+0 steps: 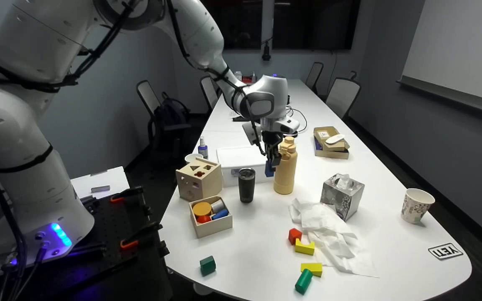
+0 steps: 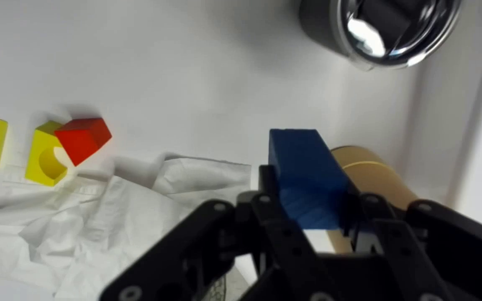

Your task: Pick up the blue object and put it in the box

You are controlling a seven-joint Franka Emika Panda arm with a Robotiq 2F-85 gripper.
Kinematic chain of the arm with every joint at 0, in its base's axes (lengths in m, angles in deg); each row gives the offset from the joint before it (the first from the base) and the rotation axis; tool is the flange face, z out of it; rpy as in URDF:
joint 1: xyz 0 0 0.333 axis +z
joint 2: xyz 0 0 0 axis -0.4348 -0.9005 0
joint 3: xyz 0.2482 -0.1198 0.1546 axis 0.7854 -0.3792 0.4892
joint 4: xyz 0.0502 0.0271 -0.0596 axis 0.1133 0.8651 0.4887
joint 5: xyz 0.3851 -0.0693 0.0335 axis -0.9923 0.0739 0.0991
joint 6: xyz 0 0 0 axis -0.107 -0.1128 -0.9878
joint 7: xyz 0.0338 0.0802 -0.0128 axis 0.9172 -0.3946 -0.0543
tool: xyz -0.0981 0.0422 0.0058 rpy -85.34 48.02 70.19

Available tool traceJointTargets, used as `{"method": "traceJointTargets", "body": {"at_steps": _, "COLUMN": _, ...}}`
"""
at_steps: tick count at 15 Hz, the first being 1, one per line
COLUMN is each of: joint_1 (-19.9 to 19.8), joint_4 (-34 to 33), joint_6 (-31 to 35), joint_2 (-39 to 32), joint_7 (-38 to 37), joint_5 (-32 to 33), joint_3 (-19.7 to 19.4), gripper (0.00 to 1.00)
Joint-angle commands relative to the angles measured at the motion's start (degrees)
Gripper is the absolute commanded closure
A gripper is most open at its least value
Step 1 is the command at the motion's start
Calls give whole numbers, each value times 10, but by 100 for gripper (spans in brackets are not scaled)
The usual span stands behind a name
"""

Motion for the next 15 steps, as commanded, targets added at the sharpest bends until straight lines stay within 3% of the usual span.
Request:
{"method": "traceJointTargets", "body": {"at_steps": 1, "joint_1": -30, "joint_4": 126, "joint_6": -42, "joint_2": 138, "joint_7": 111, "joint_5": -43, "joint_3": 58, "gripper": 91}}
{"method": "traceJointTargets", "body": {"at_steps": 8, "joint_1": -10, "joint_4": 245, "joint_6": -35, "joint_2": 218, "joint_7": 301, "joint_5": -101, "joint_3": 131, "gripper": 91}}
{"method": "traceJointTargets", "body": {"at_steps": 15, "joint_1": 20, "joint_4": 319, "joint_6": 7, "joint_2": 216, "joint_7": 381, "joint_5": -85, "joint_3": 150, "gripper": 91}}
